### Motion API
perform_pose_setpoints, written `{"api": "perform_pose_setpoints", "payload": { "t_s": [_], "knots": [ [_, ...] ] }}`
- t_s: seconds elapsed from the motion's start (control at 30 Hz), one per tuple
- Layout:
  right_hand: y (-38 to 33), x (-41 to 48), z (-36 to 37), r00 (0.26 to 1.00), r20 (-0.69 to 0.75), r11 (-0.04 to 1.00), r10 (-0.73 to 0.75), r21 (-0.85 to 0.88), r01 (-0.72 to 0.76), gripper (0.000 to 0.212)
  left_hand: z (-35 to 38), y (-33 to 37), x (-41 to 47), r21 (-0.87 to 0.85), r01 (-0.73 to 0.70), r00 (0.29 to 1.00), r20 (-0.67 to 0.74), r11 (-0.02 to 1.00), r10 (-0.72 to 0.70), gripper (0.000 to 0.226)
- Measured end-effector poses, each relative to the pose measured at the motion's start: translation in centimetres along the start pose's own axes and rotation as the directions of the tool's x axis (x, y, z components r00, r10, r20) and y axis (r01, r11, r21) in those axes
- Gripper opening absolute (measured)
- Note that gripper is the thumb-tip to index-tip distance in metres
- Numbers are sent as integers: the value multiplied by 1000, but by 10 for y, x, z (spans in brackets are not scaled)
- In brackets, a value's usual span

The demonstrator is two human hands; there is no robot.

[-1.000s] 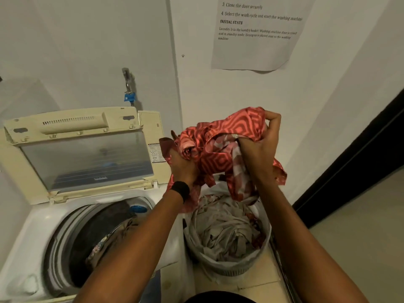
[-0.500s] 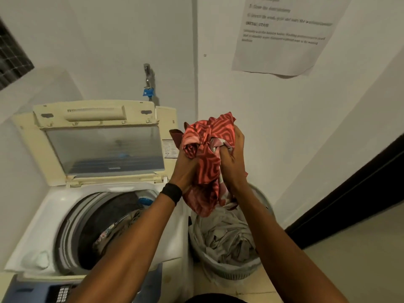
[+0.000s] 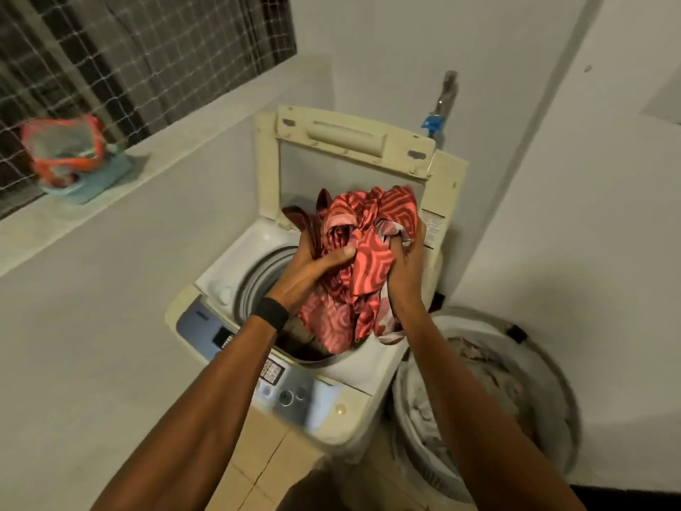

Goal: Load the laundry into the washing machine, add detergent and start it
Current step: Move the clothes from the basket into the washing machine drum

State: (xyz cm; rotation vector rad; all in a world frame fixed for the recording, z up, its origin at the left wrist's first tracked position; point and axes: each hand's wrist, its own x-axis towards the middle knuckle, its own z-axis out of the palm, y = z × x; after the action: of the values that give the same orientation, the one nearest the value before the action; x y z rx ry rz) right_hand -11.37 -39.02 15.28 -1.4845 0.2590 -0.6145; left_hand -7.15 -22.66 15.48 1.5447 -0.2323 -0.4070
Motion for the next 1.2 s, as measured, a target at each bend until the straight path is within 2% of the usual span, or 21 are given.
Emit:
{"api": "perform_pose_setpoints", "payload": {
  "t_s": [0.13, 0.2, 0.3, 0.4, 0.47, 0.6, 0.67, 0.7, 0.73, 0.8, 0.87, 0.93, 1.03, 1.1, 1.2],
  "knots": [
    [17, -3, 36, 998, 64, 999, 20, -31, -18, 44, -17, -10, 11, -98, 64, 980, -182, 993, -81, 92],
    [27, 0, 54, 995, 95, 997, 32, -80, -24, 48, -24, -24, 26, -187, 94, 960, -242, 978, -139, 95],
    [54, 4, 83, 992, 99, 984, 80, -168, -62, 58, -42, -43, 44, -207, 146, 883, -413, 967, -222, 101],
    [73, -6, 94, 989, 92, 977, 119, -187, -100, 51, -48, -62, 49, -172, 157, 858, -463, 973, -220, 68],
    [93, -5, 119, 992, 57, 968, 114, -230, -98, 56, -76, -80, 69, -154, 179, 854, -466, 972, -231, 56],
    [140, -5, 156, 983, -40, 909, 180, -374, -182, 60, -126, -120, 109, 75, 332, 886, -366, 940, -284, 38],
    [171, -4, 166, 948, -35, 811, 317, -509, -290, 78, -148, -143, 128, 226, 443, 885, -266, 868, -383, 34],
    [182, -1, 169, 914, -6, 729, 407, -601, -328, 84, -159, -154, 135, 342, 481, 877, -211, 807, -433, 34],
    [194, 3, 169, 866, 11, 629, 499, -693, -353, 87, -168, -162, 140, 474, 495, 863, -169, 729, -476, 34],
    [215, 10, 172, 762, 29, 455, 647, -817, -355, 87, -181, -173, 146, 702, 427, 863, -129, 570, -488, 29],
    [234, 11, 172, 722, 63, 392, 689, -870, -297, 89, -185, -175, 149, 802, 348, 884, -107, 486, -456, 26],
    [266, 10, 165, 732, 78, 365, 677, -899, -241, 87, -180, -171, 151, 858, 246, 915, -53, 451, -399, 27],
    [283, 11, 159, 755, 91, 400, 650, -885, -238, 80, -167, -160, 154, 869, 101, 953, 57, 485, -299, 33],
    [261, 14, 155, 768, 118, 439, 629, -870, -226, 82, -157, -153, 154, 861, 30, 960, 117, 508, -254, 37],
    [210, 17, 145, 814, 107, 508, 571, -825, -247, 70, -139, -147, 152, 825, -31, 960, 182, 564, -213, 40]
  ]
}}
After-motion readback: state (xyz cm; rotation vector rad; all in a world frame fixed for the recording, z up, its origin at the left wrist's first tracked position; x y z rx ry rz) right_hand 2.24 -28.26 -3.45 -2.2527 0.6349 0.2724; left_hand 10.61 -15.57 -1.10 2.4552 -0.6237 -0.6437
